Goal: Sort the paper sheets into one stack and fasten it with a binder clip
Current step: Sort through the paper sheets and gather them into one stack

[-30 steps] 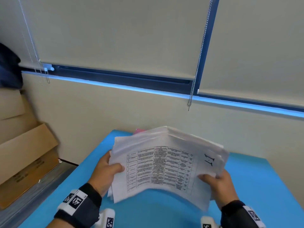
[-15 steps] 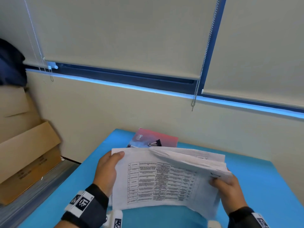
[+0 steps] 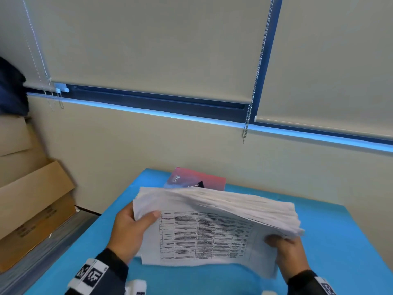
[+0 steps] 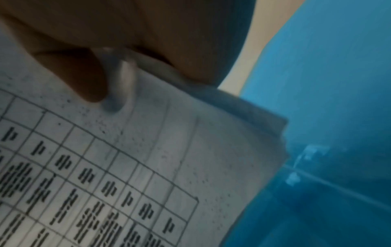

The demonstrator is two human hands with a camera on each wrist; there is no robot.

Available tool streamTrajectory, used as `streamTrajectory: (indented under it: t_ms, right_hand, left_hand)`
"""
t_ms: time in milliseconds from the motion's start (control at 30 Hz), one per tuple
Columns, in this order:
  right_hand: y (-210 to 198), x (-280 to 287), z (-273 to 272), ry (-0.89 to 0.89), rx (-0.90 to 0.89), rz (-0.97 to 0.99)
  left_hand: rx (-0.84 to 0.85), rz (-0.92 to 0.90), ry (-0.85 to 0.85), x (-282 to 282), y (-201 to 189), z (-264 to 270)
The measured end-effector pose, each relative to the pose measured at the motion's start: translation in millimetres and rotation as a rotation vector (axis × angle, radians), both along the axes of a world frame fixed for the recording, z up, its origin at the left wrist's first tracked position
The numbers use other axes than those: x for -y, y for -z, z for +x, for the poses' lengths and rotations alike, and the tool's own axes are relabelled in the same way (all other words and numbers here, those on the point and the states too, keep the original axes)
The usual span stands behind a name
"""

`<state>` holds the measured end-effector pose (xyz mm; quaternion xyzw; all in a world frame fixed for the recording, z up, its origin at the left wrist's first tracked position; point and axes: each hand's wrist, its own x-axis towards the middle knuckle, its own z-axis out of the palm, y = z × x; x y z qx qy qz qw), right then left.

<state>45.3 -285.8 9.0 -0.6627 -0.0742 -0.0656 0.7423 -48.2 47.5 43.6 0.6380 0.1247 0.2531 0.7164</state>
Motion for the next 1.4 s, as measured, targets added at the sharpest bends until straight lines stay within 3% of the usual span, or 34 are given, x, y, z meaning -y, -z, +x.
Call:
streamTrajectory:
  t_ms: [267, 433, 533, 633, 800, 867, 967, 1067, 1133, 1200, 1300, 1400]
  right_hand:
    - [9, -4, 7, 0.077, 0.069, -0.232]
    - [-5, -3, 14, 0.073, 0.076, -0.018]
    - [4, 1, 14, 0.003, -0.048, 0.033]
    - [18, -6, 9, -0.040, -0.161, -0.123]
    - [14, -10, 5, 0.079, -0.133, -0.293]
    - [2, -9, -2, 0.055, -0.088, -0.385]
    - [-25, -13, -11, -0.007, 0.005, -0.525]
    - [-59, -27, -17, -0.071, 0.163, -0.688]
    - [-85, -37, -24, -0.142, 0.305, -0.833]
    - [-110, -46, -35, -0.208, 0.419, -0.959]
    - [-139, -49, -45, -0.254, 0.504, -1.003]
    - [-150, -44, -44, -0.160, 0.546, -0.967]
  left_hand:
    - [-0.153, -0.071, 0.034, 6, 29, -6]
    - [-0.058, -0.094, 0.025, 1, 13, 2]
    - [-0.084, -0.121, 0.097, -3, 16, 2]
    - [-0.176, -0.101, 0.127, -2, 32, 3]
    - [-0.215, -0.037, 0.102, -13, 32, 3]
    - [-0.154, 0.185, 0.008, -29, 17, 2]
    - [-0.096, 0.839, -0.069, -30, -35, -4]
    - [-0.232, 1.331, 0.091, 4, -84, 0]
    - [-0.271, 1.488, 0.216, 21, -98, 8]
    - [-0.217, 1.394, 0.318, 22, -105, 19]
    - [-0.090, 0.962, 0.455, 16, -106, 26]
    - [0.009, 0.751, 0.389, 14, -99, 21]
